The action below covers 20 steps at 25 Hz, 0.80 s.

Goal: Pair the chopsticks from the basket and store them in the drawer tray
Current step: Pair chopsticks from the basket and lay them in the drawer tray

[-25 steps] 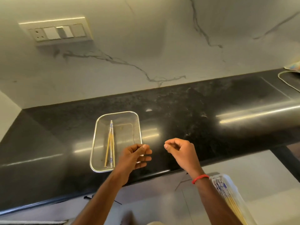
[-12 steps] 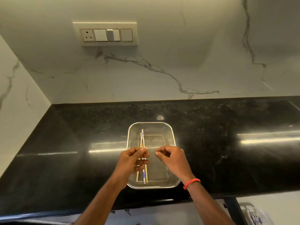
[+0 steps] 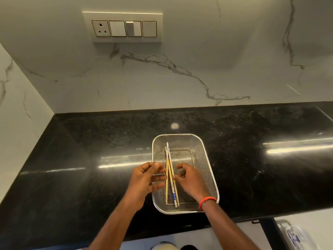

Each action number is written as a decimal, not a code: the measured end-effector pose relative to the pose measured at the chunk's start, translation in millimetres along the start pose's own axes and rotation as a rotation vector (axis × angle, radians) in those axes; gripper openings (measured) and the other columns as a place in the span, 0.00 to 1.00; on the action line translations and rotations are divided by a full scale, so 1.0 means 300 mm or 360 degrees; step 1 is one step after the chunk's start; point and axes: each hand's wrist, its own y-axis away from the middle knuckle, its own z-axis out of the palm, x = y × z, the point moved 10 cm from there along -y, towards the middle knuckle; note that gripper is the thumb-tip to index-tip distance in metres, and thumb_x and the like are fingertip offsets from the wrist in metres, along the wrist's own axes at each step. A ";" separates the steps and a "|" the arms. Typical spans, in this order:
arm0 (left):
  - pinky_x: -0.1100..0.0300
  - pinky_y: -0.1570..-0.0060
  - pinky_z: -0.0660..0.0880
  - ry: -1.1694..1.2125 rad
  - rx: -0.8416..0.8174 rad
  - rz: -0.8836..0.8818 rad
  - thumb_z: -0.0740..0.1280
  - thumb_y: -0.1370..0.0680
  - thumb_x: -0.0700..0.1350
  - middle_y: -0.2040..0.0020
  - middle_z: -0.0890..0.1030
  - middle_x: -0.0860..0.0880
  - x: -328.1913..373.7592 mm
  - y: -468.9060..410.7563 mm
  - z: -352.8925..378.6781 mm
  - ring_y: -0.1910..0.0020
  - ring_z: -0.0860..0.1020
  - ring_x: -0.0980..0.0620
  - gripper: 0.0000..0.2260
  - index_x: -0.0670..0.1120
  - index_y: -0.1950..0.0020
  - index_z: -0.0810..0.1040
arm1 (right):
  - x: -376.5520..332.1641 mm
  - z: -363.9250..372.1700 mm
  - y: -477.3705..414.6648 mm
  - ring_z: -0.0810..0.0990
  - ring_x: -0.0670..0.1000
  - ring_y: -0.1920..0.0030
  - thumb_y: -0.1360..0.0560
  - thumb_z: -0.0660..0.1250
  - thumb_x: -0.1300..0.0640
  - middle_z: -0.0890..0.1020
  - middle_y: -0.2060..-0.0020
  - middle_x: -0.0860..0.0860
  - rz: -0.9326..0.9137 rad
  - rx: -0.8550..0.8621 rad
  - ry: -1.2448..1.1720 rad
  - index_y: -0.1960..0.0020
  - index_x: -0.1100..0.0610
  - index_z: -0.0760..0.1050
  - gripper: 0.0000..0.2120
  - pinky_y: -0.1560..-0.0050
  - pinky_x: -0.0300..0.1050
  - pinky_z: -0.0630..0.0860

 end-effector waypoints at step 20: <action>0.47 0.56 0.84 -0.0095 -0.0180 -0.0052 0.68 0.21 0.44 0.47 0.86 0.41 -0.002 -0.094 0.052 0.53 0.87 0.42 0.11 0.42 0.40 0.81 | -0.132 -0.087 0.055 0.83 0.43 0.59 0.29 0.76 0.56 0.82 0.59 0.47 -0.0083 0.0169 -0.0373 0.39 0.49 0.77 0.20 0.58 0.36 0.83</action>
